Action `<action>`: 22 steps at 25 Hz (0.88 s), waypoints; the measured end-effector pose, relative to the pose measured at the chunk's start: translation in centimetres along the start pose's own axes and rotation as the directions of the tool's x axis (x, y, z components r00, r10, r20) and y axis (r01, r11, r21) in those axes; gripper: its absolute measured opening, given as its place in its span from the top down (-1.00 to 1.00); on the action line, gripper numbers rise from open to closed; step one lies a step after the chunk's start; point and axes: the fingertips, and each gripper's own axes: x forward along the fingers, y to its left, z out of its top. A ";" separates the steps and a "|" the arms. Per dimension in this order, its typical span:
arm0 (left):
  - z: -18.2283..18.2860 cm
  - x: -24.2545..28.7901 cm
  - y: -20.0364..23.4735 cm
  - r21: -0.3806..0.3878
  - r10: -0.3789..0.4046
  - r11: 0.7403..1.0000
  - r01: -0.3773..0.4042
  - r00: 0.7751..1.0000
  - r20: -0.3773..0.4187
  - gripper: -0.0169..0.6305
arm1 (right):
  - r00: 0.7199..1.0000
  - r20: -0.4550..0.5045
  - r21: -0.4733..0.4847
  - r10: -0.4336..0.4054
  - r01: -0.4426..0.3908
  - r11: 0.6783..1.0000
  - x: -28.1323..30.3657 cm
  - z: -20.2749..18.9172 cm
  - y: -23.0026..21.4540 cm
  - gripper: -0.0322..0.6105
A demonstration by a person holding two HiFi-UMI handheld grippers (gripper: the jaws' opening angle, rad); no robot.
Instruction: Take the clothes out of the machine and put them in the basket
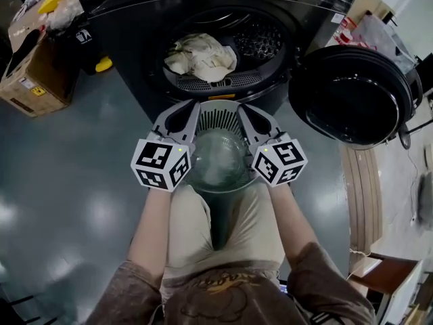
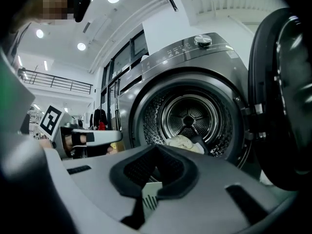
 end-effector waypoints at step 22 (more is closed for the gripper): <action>-0.5 -2.1 -0.4 0.025 0.064 0.998 -0.064 0.998 -0.016 0.93 | 0.995 -0.089 0.020 0.054 -0.053 0.998 3.6 -2.6 -1.3 -0.56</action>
